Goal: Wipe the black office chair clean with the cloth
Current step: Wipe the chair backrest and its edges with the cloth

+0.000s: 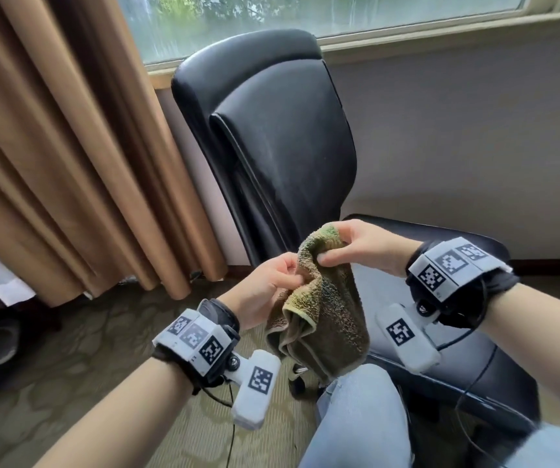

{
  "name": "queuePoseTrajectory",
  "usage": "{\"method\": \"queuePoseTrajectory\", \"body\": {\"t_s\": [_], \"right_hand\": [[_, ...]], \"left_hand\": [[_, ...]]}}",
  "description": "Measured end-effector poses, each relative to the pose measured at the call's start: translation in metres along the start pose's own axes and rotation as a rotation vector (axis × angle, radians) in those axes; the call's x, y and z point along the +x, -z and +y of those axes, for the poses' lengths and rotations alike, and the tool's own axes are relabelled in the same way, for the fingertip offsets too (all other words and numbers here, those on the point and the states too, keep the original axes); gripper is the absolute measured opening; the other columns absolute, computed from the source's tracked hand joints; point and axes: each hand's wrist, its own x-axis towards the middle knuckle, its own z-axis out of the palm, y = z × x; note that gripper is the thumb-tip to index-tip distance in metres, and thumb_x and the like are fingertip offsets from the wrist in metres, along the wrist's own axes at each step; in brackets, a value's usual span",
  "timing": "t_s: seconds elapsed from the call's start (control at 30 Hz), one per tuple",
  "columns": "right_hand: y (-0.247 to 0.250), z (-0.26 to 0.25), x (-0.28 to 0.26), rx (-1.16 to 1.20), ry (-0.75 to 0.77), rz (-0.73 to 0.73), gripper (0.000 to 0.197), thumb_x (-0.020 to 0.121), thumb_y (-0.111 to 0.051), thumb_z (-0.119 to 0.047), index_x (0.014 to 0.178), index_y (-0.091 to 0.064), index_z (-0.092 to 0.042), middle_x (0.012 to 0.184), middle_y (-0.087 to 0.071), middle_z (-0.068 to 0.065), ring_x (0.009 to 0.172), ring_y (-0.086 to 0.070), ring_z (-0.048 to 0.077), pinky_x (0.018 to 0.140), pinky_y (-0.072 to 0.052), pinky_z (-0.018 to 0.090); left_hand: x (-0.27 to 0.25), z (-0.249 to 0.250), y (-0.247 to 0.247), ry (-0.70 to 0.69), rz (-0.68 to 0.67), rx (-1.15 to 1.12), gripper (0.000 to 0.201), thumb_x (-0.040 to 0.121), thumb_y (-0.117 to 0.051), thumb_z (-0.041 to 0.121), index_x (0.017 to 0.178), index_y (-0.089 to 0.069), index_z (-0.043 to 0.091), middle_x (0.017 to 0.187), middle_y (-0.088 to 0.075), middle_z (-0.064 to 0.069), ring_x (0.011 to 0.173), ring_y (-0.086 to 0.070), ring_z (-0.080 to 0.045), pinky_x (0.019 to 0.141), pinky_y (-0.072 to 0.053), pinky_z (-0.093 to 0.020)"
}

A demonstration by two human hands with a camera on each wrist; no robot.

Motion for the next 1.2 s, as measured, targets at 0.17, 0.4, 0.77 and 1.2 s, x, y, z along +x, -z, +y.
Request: {"method": "queuePoseTrajectory", "body": {"t_s": [0.17, 0.4, 0.77, 1.2], "right_hand": [[0.004, 0.002, 0.001, -0.123, 0.086, 0.249, 0.017, 0.079, -0.068, -0.003, 0.082, -0.065, -0.02, 0.082, -0.066, -0.004, 0.078, -0.06, 0.008, 0.079, -0.047, 0.025], [0.02, -0.008, -0.002, -0.136, 0.149, 0.386, 0.015, 0.086, -0.063, -0.011, 0.085, -0.058, -0.025, 0.083, -0.062, -0.006, 0.079, -0.058, 0.007, 0.079, -0.046, 0.024], [0.044, 0.015, -0.023, -0.492, -0.147, 0.361, 0.027, 0.097, -0.044, -0.031, 0.116, -0.052, -0.014, 0.107, -0.058, -0.002, 0.101, -0.052, 0.015, 0.088, -0.038, 0.027], [0.041, 0.036, -0.029, 0.144, -0.412, 0.351, 0.032, 0.096, -0.046, -0.032, 0.093, -0.061, -0.004, 0.085, -0.067, 0.009, 0.067, -0.064, 0.016, 0.064, -0.053, 0.023]], "left_hand": [[0.005, -0.019, 0.002, -0.141, 0.213, 0.249, 0.065, 0.077, -0.059, 0.053, 0.122, -0.04, 0.01, 0.115, -0.053, -0.012, 0.096, -0.059, -0.02, 0.082, -0.051, -0.041], [0.029, -0.038, -0.026, -0.432, 0.497, 0.543, 0.102, 0.057, -0.087, 0.027, 0.129, -0.016, 0.042, 0.139, -0.022, 0.006, 0.124, -0.038, -0.004, 0.103, -0.035, -0.02], [0.044, -0.013, -0.014, -0.315, 0.336, 0.18, 0.015, 0.099, -0.04, 0.008, 0.086, -0.046, 0.013, 0.075, -0.054, 0.001, 0.063, -0.05, -0.005, 0.06, -0.043, -0.02], [0.033, -0.056, -0.031, 0.06, 0.075, -0.197, 0.041, 0.092, -0.057, 0.015, 0.131, -0.045, 0.01, 0.125, -0.06, -0.011, 0.103, -0.061, -0.019, 0.09, -0.051, -0.031]]}}
